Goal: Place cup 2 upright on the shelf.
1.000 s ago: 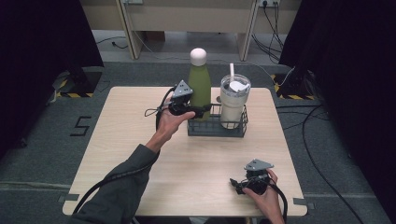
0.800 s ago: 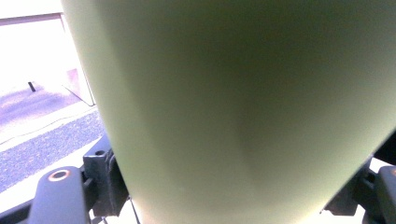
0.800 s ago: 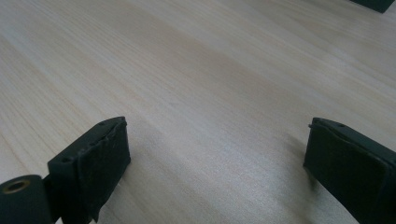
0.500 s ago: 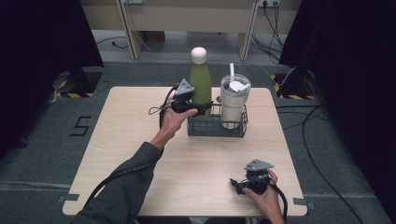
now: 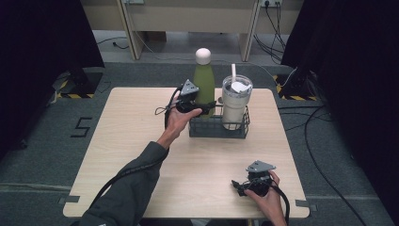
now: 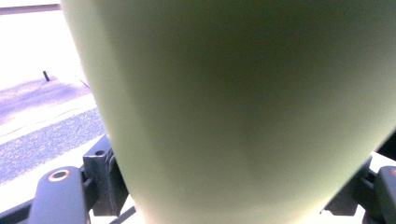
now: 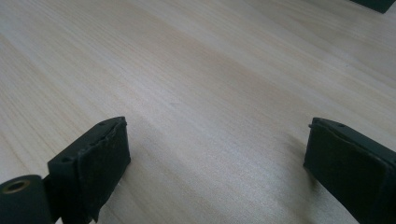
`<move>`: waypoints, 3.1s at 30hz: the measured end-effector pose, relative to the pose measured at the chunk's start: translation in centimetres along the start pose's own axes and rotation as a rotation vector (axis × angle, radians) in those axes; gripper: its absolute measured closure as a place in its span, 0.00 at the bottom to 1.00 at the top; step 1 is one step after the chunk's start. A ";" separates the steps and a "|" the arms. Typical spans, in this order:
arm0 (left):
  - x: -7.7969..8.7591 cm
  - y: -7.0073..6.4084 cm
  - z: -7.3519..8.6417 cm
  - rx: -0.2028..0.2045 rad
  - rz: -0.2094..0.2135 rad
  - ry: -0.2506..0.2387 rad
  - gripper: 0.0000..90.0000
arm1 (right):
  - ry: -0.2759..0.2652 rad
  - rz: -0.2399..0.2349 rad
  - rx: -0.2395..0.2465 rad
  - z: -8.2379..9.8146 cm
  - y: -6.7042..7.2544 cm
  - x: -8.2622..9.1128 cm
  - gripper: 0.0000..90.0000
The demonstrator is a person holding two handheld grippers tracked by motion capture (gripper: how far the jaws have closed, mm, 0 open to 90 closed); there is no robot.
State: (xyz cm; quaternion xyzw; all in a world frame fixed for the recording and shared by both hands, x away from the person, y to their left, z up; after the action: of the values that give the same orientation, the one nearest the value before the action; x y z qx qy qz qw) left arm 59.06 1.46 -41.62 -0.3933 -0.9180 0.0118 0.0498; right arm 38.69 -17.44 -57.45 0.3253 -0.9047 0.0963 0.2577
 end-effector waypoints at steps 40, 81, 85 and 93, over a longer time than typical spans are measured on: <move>-1.5 0.9 4.5 -0.013 -0.026 0.061 0.23 | 0.000 -0.002 0.001 0.0 0.0 0.0 0.08; -1.3 0.9 6.4 -0.044 -0.047 0.051 0.22 | -0.002 -0.007 0.005 0.0 0.1 0.0 0.08; -1.3 1.0 6.4 -0.044 -0.056 0.051 0.21 | -0.002 -0.007 0.005 0.0 0.1 0.0 0.08; -1.2 0.7 5.6 -0.026 -0.058 0.028 0.16 | 0.000 -0.006 0.002 0.0 0.1 0.0 0.08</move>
State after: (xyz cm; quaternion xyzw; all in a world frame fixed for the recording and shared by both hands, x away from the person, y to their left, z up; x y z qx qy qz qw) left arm 59.86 1.21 -47.37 -0.3671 -0.9283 -0.0071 0.0578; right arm 38.64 -17.36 -57.46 0.3285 -0.9036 0.0965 0.2574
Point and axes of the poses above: each handheld gripper's, and its own axes: x roughly backward along the jaws, z roughly out of its underside, y roughly to its left, the point moved 8 cm from there along -x, roughly forward along the jaws, and after that the axes turned 13 degrees about -y, right-handed, at the moved point
